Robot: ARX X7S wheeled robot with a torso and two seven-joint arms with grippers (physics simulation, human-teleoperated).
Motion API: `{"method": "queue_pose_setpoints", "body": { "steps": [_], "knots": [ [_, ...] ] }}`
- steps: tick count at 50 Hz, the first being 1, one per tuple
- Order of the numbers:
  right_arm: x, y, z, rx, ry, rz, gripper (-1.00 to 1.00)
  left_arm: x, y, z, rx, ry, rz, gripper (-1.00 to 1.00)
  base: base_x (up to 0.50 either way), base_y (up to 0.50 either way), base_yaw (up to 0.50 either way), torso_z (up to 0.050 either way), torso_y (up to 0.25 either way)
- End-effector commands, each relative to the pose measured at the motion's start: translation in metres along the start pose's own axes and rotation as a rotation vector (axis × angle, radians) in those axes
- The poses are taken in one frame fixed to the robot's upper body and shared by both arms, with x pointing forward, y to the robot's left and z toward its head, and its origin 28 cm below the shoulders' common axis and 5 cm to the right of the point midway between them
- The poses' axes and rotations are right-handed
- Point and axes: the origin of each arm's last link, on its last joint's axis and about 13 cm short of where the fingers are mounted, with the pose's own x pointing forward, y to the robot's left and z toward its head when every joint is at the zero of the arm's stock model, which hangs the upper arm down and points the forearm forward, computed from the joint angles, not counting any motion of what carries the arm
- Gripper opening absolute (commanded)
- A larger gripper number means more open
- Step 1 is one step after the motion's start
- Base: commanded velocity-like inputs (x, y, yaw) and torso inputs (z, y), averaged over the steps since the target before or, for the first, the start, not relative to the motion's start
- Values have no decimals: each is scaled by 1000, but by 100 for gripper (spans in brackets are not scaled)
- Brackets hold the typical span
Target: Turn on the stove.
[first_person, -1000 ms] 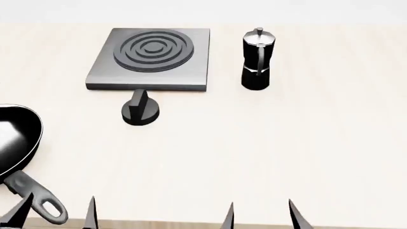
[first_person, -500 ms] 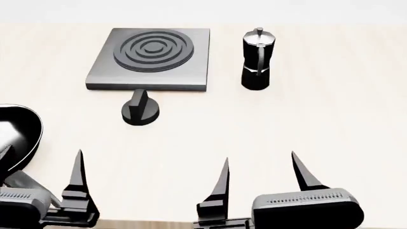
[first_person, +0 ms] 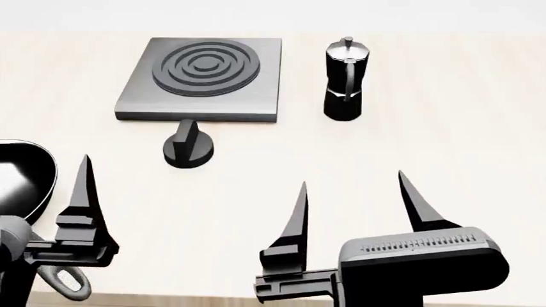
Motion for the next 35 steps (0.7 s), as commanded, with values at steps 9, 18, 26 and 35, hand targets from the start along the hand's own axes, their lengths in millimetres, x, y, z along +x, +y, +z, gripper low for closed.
{"method": "queue_pose_setpoints", "body": {
  "steps": [9,18,26,35],
  "knots": [
    [1,-1,-1,-33,5,3,100,2,3,3,-5,-13,11,100,0,0,0,0,0],
    [1,1,-1,-33,8,10,100,2,2,2,20,-12,23,100,0,48,0,0,0],
    [2,1,-3,-39,14,11,100,3,2,2,19,-12,25,100,0,61,0,0,0],
    [2,1,-3,-43,16,12,100,3,3,1,25,-15,31,100,0,65,0,0,0]
  ]
}}
